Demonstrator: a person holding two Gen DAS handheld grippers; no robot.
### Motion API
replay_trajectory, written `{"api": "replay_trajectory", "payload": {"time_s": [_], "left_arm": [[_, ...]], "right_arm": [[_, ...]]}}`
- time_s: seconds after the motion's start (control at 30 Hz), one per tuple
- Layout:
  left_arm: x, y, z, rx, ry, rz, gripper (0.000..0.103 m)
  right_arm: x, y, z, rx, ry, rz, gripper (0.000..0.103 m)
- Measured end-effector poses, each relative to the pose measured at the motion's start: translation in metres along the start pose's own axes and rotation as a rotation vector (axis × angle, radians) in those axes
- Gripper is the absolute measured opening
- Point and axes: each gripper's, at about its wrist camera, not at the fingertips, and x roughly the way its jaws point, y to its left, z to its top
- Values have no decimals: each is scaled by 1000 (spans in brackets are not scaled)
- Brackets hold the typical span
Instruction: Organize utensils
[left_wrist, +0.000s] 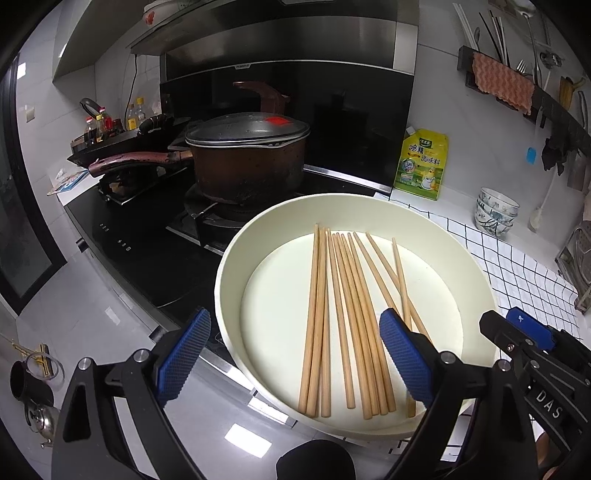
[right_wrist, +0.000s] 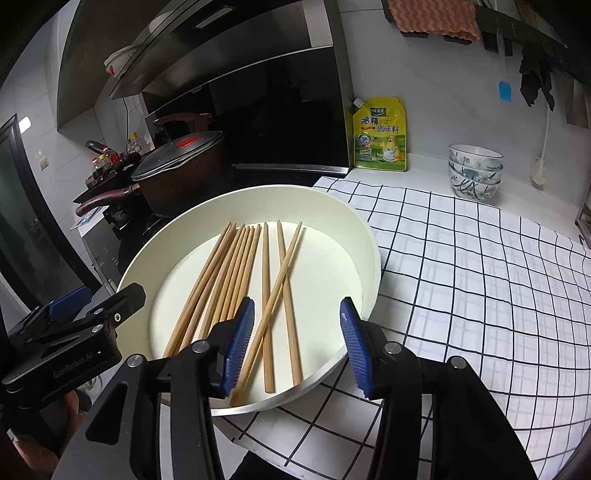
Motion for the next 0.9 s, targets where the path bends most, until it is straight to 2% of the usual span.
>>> {"api": "replay_trajectory", "payload": {"time_s": [0.23, 0.4, 0.9], "left_arm": [[-3, -3, -1, 0, -1, -4, 94], [-4, -4, -1, -1, -4, 1, 96], [-14, -3, -3, -7, -22, 13, 97]], "right_arm": [[-6, -7, 0, 19, -16, -13, 61], [-8, -12, -1, 34, -20, -21, 68], [-12, -10, -7, 16, -20, -39, 70]]}}
